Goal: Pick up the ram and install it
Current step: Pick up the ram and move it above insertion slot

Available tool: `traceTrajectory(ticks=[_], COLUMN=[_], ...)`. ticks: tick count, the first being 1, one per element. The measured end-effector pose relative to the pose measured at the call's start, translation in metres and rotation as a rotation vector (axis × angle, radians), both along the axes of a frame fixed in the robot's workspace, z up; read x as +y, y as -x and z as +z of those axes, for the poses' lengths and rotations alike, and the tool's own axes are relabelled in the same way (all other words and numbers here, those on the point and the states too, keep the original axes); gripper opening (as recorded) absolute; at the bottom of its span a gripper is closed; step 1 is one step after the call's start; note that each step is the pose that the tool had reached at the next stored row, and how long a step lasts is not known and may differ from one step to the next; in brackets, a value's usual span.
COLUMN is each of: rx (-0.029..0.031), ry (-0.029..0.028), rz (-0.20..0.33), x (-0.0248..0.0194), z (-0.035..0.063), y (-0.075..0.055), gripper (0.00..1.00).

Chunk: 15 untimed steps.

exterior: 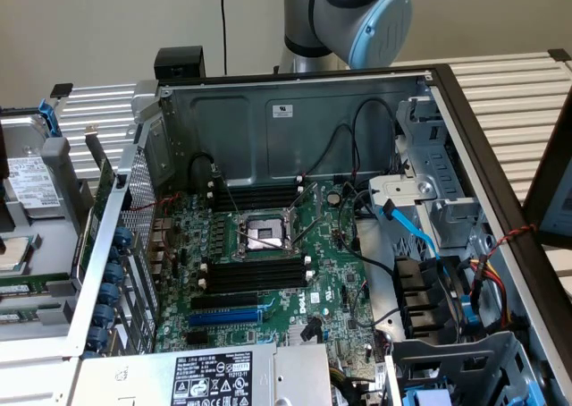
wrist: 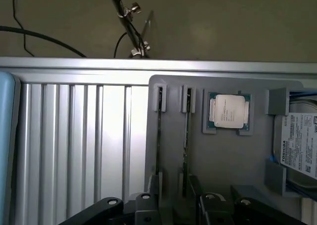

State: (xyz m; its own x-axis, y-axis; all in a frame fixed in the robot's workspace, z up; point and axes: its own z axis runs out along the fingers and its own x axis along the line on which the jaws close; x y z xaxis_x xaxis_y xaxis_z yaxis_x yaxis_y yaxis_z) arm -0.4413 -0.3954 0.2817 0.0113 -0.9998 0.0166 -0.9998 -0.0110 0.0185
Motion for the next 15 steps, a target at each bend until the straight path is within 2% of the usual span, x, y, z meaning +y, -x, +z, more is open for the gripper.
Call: traceTrajectory(ticks=[3,4,7,15], rx=[0.0005,0.0024,0.0182,0.0188], ry=[-0.0001,0.0,0.0,-0.0001], rz=[0.0,0.0,0.0,0.0], x=[0.0,-0.0001,-0.0012,-0.0032], z=[-0.0055,-0.0071,-0.01,-0.0247], y=[0.0,0.0,0.0,0.0], gripper=[0.36,0.36,0.36,0.36])
